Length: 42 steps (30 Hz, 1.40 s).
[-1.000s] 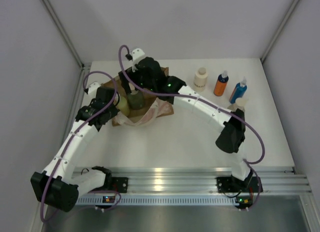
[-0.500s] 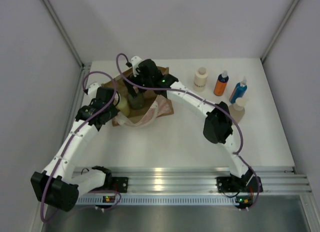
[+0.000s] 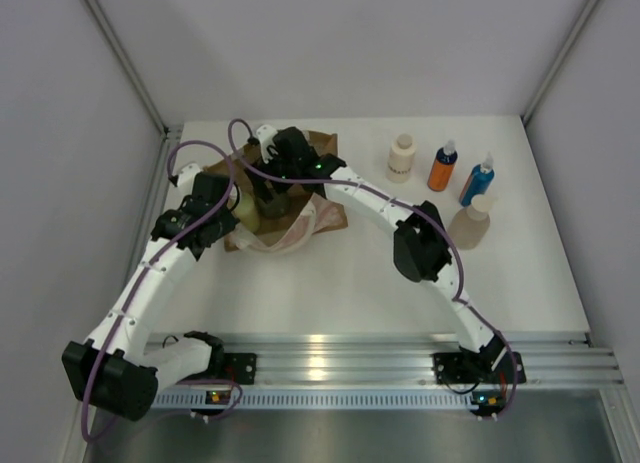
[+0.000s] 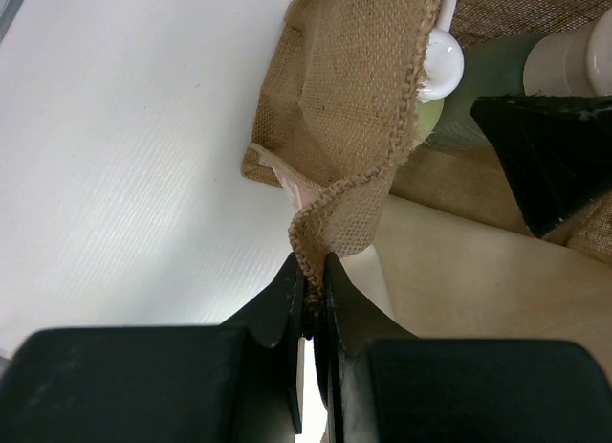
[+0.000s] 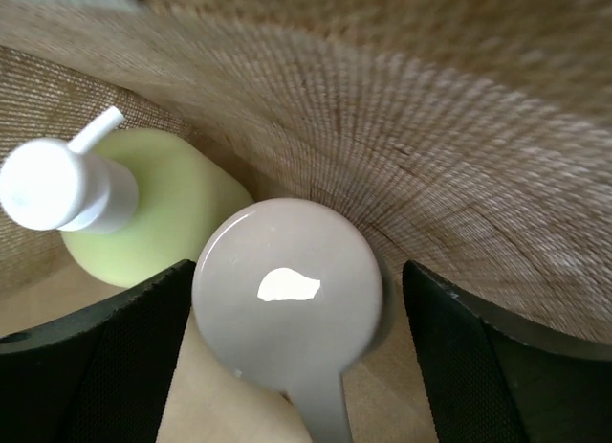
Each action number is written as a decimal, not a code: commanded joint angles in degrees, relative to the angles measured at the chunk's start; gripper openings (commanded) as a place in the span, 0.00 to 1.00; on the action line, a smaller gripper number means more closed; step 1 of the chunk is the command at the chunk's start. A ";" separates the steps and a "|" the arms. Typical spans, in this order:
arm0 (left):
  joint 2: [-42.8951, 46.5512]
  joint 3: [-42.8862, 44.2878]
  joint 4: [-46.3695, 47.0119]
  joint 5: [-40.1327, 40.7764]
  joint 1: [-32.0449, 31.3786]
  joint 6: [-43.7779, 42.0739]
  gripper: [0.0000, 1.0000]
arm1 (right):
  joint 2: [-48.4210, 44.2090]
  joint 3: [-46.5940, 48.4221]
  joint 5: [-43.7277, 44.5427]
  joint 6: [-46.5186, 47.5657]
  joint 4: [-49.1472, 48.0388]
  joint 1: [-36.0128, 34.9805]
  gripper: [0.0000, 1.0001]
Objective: Take the personal care products out of the canvas bag
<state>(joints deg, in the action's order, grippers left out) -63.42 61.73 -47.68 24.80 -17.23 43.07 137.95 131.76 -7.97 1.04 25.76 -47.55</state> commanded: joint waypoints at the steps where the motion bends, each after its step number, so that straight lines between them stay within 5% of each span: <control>1: -0.65 1.11 -4.79 -2.38 0.10 -2.02 0.00 | 1.09 2.80 -2.05 0.37 -5.45 0.44 0.83; 3: -1.18 1.19 -4.70 -2.91 0.18 -2.20 0.00 | 1.09 2.53 -1.88 0.54 -6.50 0.44 0.60; 6: -1.45 1.11 -4.79 -3.26 0.10 -2.29 0.00 | -0.48 -0.61 -3.02 0.54 -9.74 0.53 0.41; 10: -1.36 0.67 -4.79 -3.35 0.10 -2.29 0.00 | -3.30 -4.41 -3.54 0.46 -13.88 0.62 0.35; 12: -1.53 0.58 -4.70 -3.44 0.10 -2.29 0.00 | -3.56 -4.41 -4.07 0.28 -14.50 0.70 0.14; 15: -1.71 0.67 -4.79 -3.53 0.10 -2.29 0.00 | -4.44 -4.50 -4.16 0.02 -16.00 0.70 0.00; 29: -1.80 1.02 -4.70 -2.91 0.10 -1.76 0.00 | -23.33 -15.83 -6.79 1.51 -22.42 0.70 0.00; 42: -2.41 1.19 -4.61 -3.09 0.10 -2.02 0.00 | -37.04 -12.94 -2.32 1.77 -22.42 0.97 0.00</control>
<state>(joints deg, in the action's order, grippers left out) -65.23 62.46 -47.79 23.35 -17.23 42.00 109.73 113.36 -11.20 2.57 14.63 -47.07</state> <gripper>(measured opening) 0.101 0.494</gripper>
